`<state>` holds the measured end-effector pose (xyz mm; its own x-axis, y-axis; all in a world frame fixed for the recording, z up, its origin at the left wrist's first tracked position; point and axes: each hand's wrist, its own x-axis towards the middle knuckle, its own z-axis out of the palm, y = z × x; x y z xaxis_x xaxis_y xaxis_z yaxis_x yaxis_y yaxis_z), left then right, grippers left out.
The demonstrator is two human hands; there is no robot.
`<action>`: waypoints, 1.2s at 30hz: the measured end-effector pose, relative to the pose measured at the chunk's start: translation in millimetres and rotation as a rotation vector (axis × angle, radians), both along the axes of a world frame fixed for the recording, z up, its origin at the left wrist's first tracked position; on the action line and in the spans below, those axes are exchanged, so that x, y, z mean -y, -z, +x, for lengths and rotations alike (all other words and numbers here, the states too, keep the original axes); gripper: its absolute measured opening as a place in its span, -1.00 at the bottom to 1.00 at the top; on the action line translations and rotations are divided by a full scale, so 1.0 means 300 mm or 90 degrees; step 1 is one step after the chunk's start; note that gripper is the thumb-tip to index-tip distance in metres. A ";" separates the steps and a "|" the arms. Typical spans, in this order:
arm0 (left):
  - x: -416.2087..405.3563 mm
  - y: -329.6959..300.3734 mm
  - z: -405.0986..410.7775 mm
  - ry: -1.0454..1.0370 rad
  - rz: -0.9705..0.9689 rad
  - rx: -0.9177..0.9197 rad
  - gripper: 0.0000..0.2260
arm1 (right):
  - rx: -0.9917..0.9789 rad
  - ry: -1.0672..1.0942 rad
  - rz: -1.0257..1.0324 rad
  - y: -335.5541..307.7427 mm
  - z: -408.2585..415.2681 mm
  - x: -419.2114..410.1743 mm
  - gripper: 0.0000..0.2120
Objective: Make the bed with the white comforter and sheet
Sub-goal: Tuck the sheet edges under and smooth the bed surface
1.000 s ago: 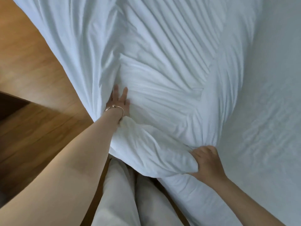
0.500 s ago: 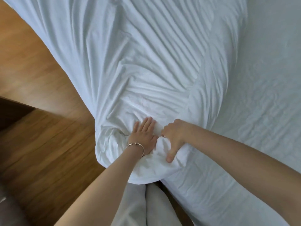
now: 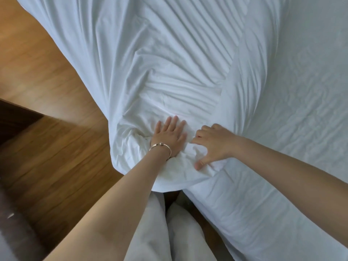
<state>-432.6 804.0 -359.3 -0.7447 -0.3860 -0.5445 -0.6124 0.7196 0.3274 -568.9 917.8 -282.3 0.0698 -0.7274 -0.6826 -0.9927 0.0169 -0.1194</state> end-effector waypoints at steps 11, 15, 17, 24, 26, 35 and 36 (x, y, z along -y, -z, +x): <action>-0.030 0.029 0.007 0.028 -0.030 0.053 -0.45 | -0.108 0.165 -0.354 0.129 0.057 -0.690 -0.58; -0.144 0.051 0.037 -0.062 -0.020 0.024 -0.41 | -0.059 0.219 -0.221 0.152 0.019 -0.852 -0.47; -0.192 0.037 0.031 -0.083 -0.026 0.024 -0.38 | 0.004 0.227 -0.136 0.089 -0.005 -0.775 -0.51; -0.336 0.048 0.051 0.120 -0.104 -0.072 -0.38 | 0.100 0.131 -0.142 -0.037 -0.043 -0.555 -0.07; -0.350 0.058 0.064 0.117 -0.100 -0.074 -0.38 | 0.086 0.009 -0.064 -0.013 -0.017 -0.474 0.03; -0.337 0.052 0.044 0.121 -0.065 -0.016 -0.47 | 0.041 -0.084 0.179 0.056 0.064 -0.347 -0.15; -0.335 0.053 0.035 0.116 -0.059 -0.008 -0.48 | 0.018 -0.083 0.190 0.047 0.062 -0.356 -0.19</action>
<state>-422.0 904.6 -375.2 -0.8136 -0.2916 -0.5030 -0.4649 0.8458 0.2617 -550.3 1024.8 -296.5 0.1707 -0.4788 -0.8612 -0.9852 -0.0721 -0.1553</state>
